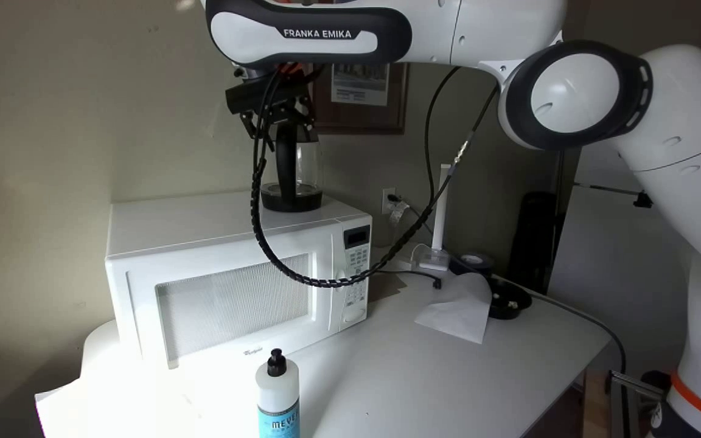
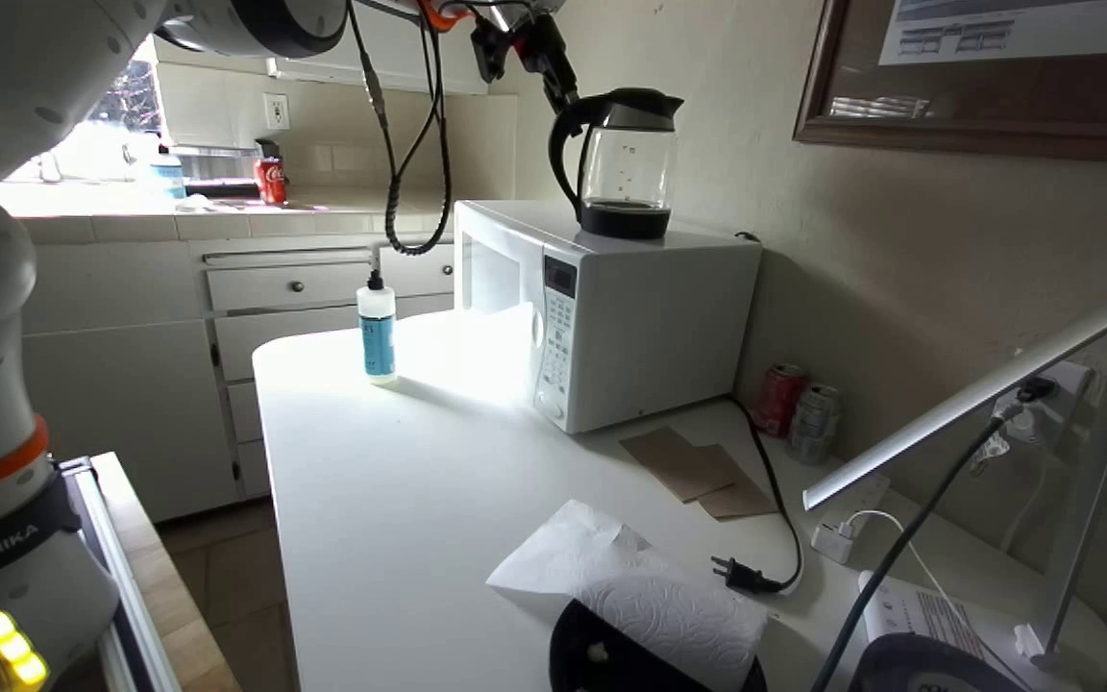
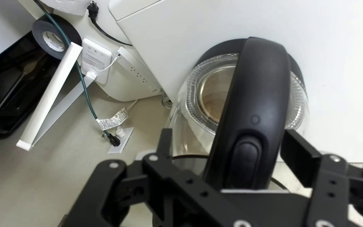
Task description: Put the kettle on top of the microwave.
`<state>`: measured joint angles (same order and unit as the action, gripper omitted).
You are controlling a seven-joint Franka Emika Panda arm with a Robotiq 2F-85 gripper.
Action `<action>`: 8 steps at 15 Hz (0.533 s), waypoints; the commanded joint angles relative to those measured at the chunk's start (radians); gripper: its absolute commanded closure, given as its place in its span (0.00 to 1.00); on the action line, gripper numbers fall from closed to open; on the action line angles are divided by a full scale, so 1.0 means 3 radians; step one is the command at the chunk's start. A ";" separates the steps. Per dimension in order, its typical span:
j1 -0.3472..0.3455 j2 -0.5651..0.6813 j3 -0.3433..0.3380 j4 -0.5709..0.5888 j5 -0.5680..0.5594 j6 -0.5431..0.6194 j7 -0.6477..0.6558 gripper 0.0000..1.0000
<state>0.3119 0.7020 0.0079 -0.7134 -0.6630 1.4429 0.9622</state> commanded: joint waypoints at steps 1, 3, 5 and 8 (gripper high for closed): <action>-0.0033 0.0008 0.0075 0.0189 0.0150 -0.0091 -0.0161 0.00; -0.0017 -0.0038 0.0104 0.0215 0.0174 -0.0058 -0.0237 0.00; -0.0014 -0.0104 0.0179 0.0234 0.0203 0.0046 -0.0377 0.00; 0.0052 -0.0239 0.0276 0.0221 0.0105 0.0359 -0.0685 0.00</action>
<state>0.3163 0.6702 0.0612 -0.6443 -0.6350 1.4871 0.8397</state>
